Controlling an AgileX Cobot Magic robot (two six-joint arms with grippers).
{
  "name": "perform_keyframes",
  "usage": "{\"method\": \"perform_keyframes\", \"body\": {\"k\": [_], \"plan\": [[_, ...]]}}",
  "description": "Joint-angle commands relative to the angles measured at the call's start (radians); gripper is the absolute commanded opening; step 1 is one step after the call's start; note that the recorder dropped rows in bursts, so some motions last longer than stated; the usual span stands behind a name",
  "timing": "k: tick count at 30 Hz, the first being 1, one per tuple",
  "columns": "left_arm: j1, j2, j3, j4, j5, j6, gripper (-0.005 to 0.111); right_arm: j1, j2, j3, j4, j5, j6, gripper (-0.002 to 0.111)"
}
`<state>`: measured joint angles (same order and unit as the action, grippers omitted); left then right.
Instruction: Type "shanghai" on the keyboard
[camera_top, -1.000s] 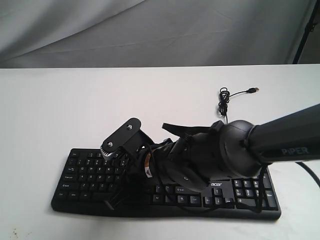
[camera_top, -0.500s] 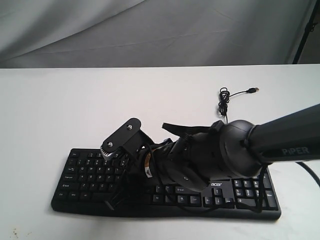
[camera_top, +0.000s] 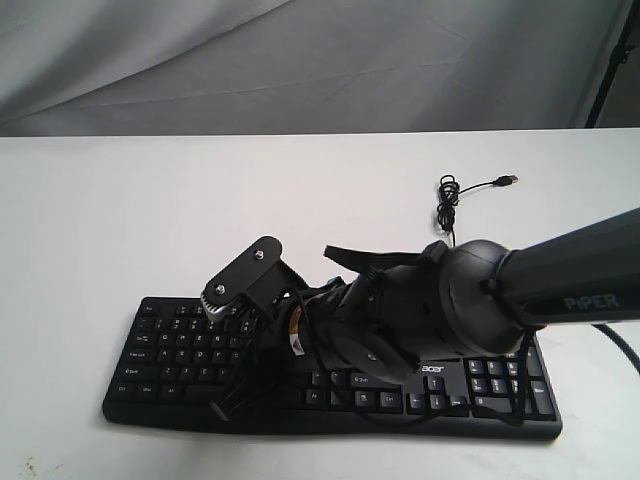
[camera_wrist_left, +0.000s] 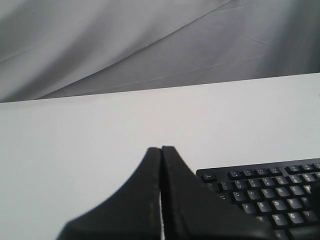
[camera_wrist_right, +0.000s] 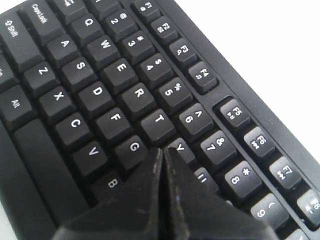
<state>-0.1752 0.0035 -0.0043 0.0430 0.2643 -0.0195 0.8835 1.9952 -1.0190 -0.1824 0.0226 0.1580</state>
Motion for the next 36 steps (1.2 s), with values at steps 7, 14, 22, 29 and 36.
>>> {"method": "perform_keyframes", "body": {"k": [7, 14, 22, 29, 36], "plan": [[-0.004, -0.003, 0.004, 0.0, -0.003, -0.003, 0.0, 0.002, -0.049, 0.011, -0.018, 0.038, -0.015, 0.0], [-0.004, -0.003, 0.004, 0.0, -0.003, -0.003, 0.0, 0.002, -0.073, 0.011, -0.024, 0.049, -0.015, 0.0], [-0.004, -0.003, 0.004, 0.0, -0.003, -0.003, 0.0, 0.063, -0.057, -0.122, -0.049, 0.106, -0.016, 0.0], [-0.004, -0.003, 0.004, 0.0, -0.003, -0.003, 0.0, 0.136, 0.073, -0.343, -0.095, 0.224, -0.023, 0.0], [-0.004, -0.003, 0.004, 0.0, -0.003, -0.003, 0.0, 0.142, 0.176, -0.438, -0.095, 0.224, -0.023, 0.0]]}}
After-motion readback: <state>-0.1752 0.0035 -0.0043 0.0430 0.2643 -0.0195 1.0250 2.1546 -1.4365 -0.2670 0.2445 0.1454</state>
